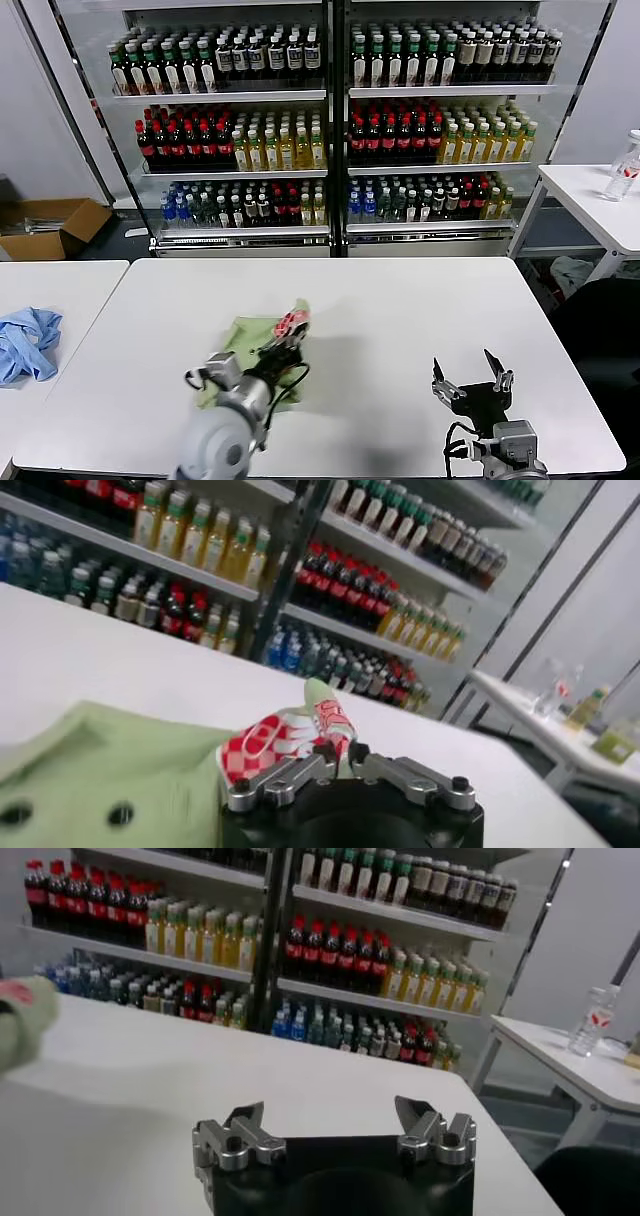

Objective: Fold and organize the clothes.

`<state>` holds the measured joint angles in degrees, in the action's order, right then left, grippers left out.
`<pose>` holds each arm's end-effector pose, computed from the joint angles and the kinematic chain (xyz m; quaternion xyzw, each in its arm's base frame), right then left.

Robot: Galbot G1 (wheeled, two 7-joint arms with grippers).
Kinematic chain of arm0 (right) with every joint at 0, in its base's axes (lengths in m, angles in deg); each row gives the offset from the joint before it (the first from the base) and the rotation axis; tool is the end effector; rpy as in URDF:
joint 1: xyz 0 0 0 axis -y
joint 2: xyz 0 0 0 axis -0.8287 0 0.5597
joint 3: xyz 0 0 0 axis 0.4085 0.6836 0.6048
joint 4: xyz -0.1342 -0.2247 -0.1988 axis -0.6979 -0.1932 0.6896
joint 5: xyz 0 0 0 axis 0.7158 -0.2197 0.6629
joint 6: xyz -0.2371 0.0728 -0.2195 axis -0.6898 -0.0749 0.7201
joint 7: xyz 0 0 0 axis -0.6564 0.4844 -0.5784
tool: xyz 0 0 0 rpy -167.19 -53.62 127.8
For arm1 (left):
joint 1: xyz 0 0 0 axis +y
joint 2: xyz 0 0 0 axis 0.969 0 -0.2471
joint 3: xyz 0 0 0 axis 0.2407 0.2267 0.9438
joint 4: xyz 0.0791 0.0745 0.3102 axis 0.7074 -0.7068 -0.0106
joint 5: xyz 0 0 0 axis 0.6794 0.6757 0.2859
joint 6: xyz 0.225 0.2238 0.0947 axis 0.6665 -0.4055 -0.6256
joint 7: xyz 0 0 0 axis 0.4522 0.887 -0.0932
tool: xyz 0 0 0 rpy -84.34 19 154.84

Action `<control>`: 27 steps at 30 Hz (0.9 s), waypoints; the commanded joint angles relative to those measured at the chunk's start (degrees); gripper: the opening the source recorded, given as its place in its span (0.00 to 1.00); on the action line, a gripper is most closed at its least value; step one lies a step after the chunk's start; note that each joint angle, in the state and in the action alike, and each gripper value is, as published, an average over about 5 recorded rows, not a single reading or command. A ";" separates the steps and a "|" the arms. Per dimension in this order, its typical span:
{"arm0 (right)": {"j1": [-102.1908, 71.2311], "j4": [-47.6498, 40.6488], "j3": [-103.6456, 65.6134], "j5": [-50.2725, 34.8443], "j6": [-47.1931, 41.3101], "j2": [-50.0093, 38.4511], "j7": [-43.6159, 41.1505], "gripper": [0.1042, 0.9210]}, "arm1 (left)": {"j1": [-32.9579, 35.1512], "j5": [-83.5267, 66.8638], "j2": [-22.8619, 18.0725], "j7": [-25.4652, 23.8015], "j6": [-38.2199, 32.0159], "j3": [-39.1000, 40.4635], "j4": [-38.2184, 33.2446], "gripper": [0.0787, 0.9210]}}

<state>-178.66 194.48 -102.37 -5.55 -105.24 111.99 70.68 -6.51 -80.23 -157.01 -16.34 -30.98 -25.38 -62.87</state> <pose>0.1443 -0.0252 -0.1900 -0.0012 -0.9818 0.1116 0.1535 0.2520 -0.0597 -0.2279 -0.1607 -0.9445 0.2085 0.1964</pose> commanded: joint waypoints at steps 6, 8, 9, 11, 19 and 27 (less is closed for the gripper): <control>4.63 -2.07 -1.01 -3.94 5.33 -1.38 -2.71 0.88 | -3.66 4.02 -10.46 -3.26 -4.05 15.88 1.69 0.36; 4.85 -2.47 -0.91 -3.85 5.68 -1.47 -2.93 0.88 | -3.19 5.80 -8.84 -5.00 -4.17 14.73 0.38 0.42; 5.01 -2.62 -0.82 -3.87 5.83 -1.49 -3.03 0.88 | -3.25 6.49 -7.61 -5.65 -4.39 13.51 -0.11 0.46; 5.49 -2.93 -0.51 -3.95 6.09 -1.50 -3.36 0.88 | -3.53 7.38 -3.70 -7.03 -5.15 9.24 -1.02 0.53; 13.60 -10.22 7.41 -7.89 4.16 0.56 -4.63 0.88 | 0.08 17.70 13.72 -15.49 -17.04 -13.33 1.68 0.80; 24.90 -24.76 19.16 -13.88 -0.49 4.20 -3.84 0.88 | 5.37 18.83 17.32 -17.79 -20.62 -23.93 2.49 0.88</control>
<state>-166.06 184.47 -95.22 -13.38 -102.35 113.22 66.98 -6.45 -67.70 -149.56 -28.25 -43.93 -32.10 -61.53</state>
